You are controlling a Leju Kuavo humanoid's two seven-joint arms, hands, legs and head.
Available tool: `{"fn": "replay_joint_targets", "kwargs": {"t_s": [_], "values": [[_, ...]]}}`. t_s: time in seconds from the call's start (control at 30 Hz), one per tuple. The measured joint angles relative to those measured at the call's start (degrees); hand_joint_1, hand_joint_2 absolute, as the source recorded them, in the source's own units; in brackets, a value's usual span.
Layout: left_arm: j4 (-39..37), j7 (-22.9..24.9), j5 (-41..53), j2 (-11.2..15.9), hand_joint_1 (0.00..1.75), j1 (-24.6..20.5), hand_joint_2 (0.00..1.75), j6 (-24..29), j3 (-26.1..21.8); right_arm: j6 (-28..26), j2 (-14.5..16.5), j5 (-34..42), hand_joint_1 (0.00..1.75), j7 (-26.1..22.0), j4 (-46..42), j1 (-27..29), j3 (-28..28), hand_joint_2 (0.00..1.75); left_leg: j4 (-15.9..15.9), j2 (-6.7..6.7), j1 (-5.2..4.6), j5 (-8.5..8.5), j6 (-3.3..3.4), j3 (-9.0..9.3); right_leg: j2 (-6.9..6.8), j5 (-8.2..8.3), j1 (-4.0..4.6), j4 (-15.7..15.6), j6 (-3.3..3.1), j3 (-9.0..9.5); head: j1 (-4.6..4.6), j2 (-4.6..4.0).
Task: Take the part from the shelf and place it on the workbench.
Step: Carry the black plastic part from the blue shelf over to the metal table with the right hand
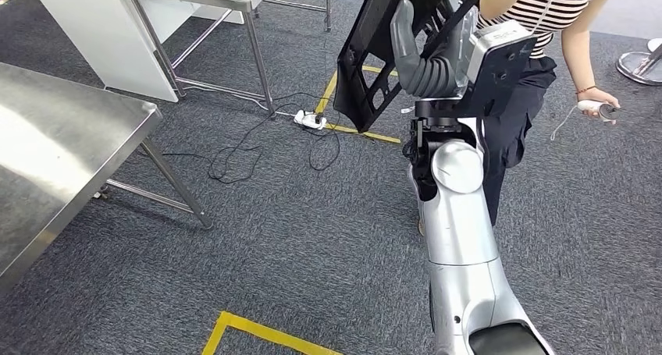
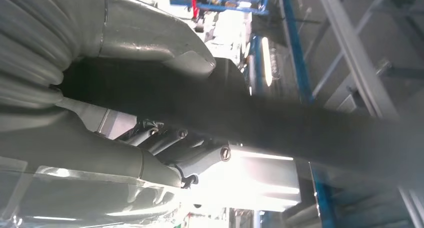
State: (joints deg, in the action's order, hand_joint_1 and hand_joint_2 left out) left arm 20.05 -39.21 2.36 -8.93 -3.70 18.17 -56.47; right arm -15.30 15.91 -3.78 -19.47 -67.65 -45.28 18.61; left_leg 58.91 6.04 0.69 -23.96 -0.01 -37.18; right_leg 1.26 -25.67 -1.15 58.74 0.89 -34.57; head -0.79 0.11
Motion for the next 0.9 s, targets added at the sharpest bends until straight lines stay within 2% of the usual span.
{"fn": "replay_joint_targets", "kwargs": {"t_s": [0.03,0.1,0.13,0.17,0.2,0.23,0.27,0.33,0.37,0.4,0.47,0.5,0.53,0.6,0.67,0.7,0.73,0.77,0.8,0.87,0.9], "values": [[-0.03,0.0,-0.12,0.02,0.0,-0.08,0.0,0.03,0.01,0.09,0.33,-0.07,1.75,0.07,0.12,-0.36,0.16,1.75,1.84,-1.48,-0.05,-1.11,-0.25,-0.87,-0.49,0.07,-0.09,-0.15,-0.37,0.09,-0.23,0.0],[-0.07,0.0,-0.32,0.08,0.0,-0.3,0.0,0.07,0.01,0.33,0.87,-0.21,1.75,0.16,0.59,-0.92,0.55,1.75,8.53,-4.48,-0.04,-4.44,-0.67,-4.09,-1.59,-0.03,0.14,-0.2,-0.88,0.21,-0.67,0.0],[-0.09,0.0,-0.42,0.09,0.0,-0.36,0.0,0.08,0.01,0.41,1.05,-0.25,1.75,0.18,0.88,-1.07,0.71,1.75,12.19,-5.09,0.04,-5.87,-0.82,-5.99,-2.21,-0.12,0.29,-0.2,-1.02,0.25,-0.7,0.0],[-0.13,0.0,-0.48,0.08,0.0,-0.36,0.0,0.08,0.01,0.46,1.22,-0.27,1.75,0.2,1.21,-1.13,0.84,1.75,14.54,-5.37,0.09,-6.46,-0.91,-7.3,-2.88,-0.2,0.41,-0.2,-1.11,0.28,-0.7,0.0],[-0.16,0.0,-0.52,0.07,0.0,-0.34,0.0,0.08,0.01,0.48,1.38,-0.27,1.75,0.22,1.47,-1.16,0.92,1.75,14.94,-5.54,0.1,-6.09,-0.92,-7.65,-3.54,-0.27,0.49,-0.2,-1.19,0.3,-0.71,0.0],[-0.19,0.0,-0.55,0.07,0.0,-0.32,0.0,0.08,0.0,0.48,1.55,-0.27,1.75,0.23,1.67,-1.19,0.97,1.75,13.08,-5.83,0.11,-4.78,-0.88,-6.77,-4.17,-0.34,0.55,-0.19,-1.25,0.36,-0.72,0.0],[-0.2,0.0,-0.57,0.09,0.0,-0.32,0.0,0.08,-0.01,0.49,1.71,-0.28,1.75,0.23,1.81,-1.25,0.99,1.75,9.47,-6.57,0.08,-2.95,-0.76,-4.86,-4.75,-0.43,0.62,-0.19,-1.24,0.47,-0.72,0.0],[-0.21,0.0,-0.57,0.13,0.0,-0.43,0.0,0.08,-0.01,0.5,1.99,-0.28,1.75,0.23,1.95,-1.46,1.02,1.75,2.29,-9.06,-0.24,-0.37,-0.3,-0.88,-5.71,-0.74,1.04,-0.15,-0.97,0.71,-0.74,0.0],[-0.21,0.0,-0.57,0.13,0.0,-0.49,0.0,0.08,-0.01,0.5,2.06,-0.29,1.75,0.23,2.0,-1.59,1.03,1.75,0.42,-9.82,-0.43,0.08,0.0,0.15,-6.15,-0.9,1.27,-0.14,-0.74,0.82,-0.67,0.0],[-0.21,0.0,-0.57,0.14,0.0,-0.54,0.0,0.08,0.0,0.51,2.12,-0.29,1.75,0.23,2.05,-1.68,1.04,1.75,-0.22,-9.97,-0.64,0.07,0.32,0.43,-6.61,-1.02,1.43,-0.18,-0.52,0.93,-0.57,0.0],[-0.22,0.0,-0.57,0.19,0.0,-0.5,0.0,0.12,0.0,0.51,2.33,-0.29,1.75,0.23,2.15,-1.82,1.11,1.75,-0.51,-8.67,-0.63,0.29,1.04,0.47,-7.38,-1.29,1.42,-0.2,-0.08,1.07,-0.39,0.0],[-0.23,0.0,-0.59,0.19,0.0,-0.48,0.0,0.19,-0.01,0.51,2.45,-0.29,1.75,0.23,2.19,-1.88,1.16,1.75,-0.79,-8.09,-0.52,0.47,1.43,0.65,-6.84,-1.67,1.32,0.3,0.12,0.91,-0.35,0.0],[-0.23,0.0,-0.66,0.21,0.0,-0.52,0.0,0.3,-0.02,0.54,2.51,-0.31,1.75,0.22,2.21,-1.99,1.19,1.75,-1.06,-7.51,-0.35,0.7,1.8,0.84,-5.72,-2.51,1.24,1.8,0.19,0.26,-0.33,0.0],[-0.23,0.0,-0.85,0.23,0.0,-0.71,0.0,0.76,-0.08,0.74,2.47,-0.36,1.75,0.25,2.36,-2.12,1.27,1.75,-1.27,-6.21,-0.2,0.94,2.27,1.03,-2.82,-5.33,1.07,8.42,-0.04,-2.86,-0.13,0.0],[-0.26,0.0,-1.05,0.26,0.0,-0.82,0.0,1.45,-0.23,1.02,2.51,-0.54,1.75,0.43,2.69,-2.14,1.55,1.75,-1.24,-4.62,-0.21,0.96,2.39,1.01,-1.72,-7.53,1.04,15.44,-0.09,-6.55,0.0,0.0],[-0.28,0.0,-1.2,0.25,0.0,-0.82,0.0,1.8,-0.34,1.15,2.66,-0.68,1.75,0.6,2.91,-2.2,1.8,1.75,-1.21,-3.81,-0.21,0.96,2.39,1.01,-1.59,-7.43,1.02,16.38,0.13,-7.28,0.01,0.0],[-0.29,0.0,-1.36,0.22,0.0,-0.81,0.0,2.16,-0.45,1.28,2.89,-0.83,1.75,0.85,3.13,-2.37,2.13,1.75,-1.18,-3.0,-0.2,0.96,2.37,1.02,-1.46,-6.45,0.98,15.04,0.48,-6.92,0.02,0.0],[-0.29,0.0,-1.51,0.16,0.0,-0.82,0.0,2.53,-0.58,1.38,3.18,-0.87,1.75,1.14,3.38,-2.73,2.51,1.75,-1.13,-2.21,-0.19,0.95,2.33,1.04,-1.09,-4.78,0.87,11.6,0.84,-5.53,0.03,0.0],[-0.29,0.0,-1.67,0.09,0.0,-0.82,0.0,2.89,-0.7,1.42,3.42,-0.73,1.75,1.42,3.7,-3.29,3.02,1.75,-1.06,-1.47,-0.19,0.94,2.25,0.99,-0.11,-2.96,0.67,7.26,1.11,-3.67,0.05,0.0],[-0.29,0.0,-1.93,-0.05,0.0,-0.8,0.0,3.54,-0.93,1.1,3.68,0.18,1.75,1.93,4.71,-4.81,4.28,1.75,-0.82,-0.2,-0.32,0.86,1.81,0.75,1.48,-0.49,0.45,1.1,1.03,-0.77,0.0,0.0],[-0.29,0.0,-2.04,-0.09,0.0,-0.75,0.0,3.79,-1.05,0.78,3.71,0.9,1.75,2.16,5.4,-5.61,5.05,1.75,-0.77,0.3,-0.3,0.87,1.48,0.59,1.81,-0.09,0.51,0.06,0.77,-0.23,-0.01,0.0]]}}
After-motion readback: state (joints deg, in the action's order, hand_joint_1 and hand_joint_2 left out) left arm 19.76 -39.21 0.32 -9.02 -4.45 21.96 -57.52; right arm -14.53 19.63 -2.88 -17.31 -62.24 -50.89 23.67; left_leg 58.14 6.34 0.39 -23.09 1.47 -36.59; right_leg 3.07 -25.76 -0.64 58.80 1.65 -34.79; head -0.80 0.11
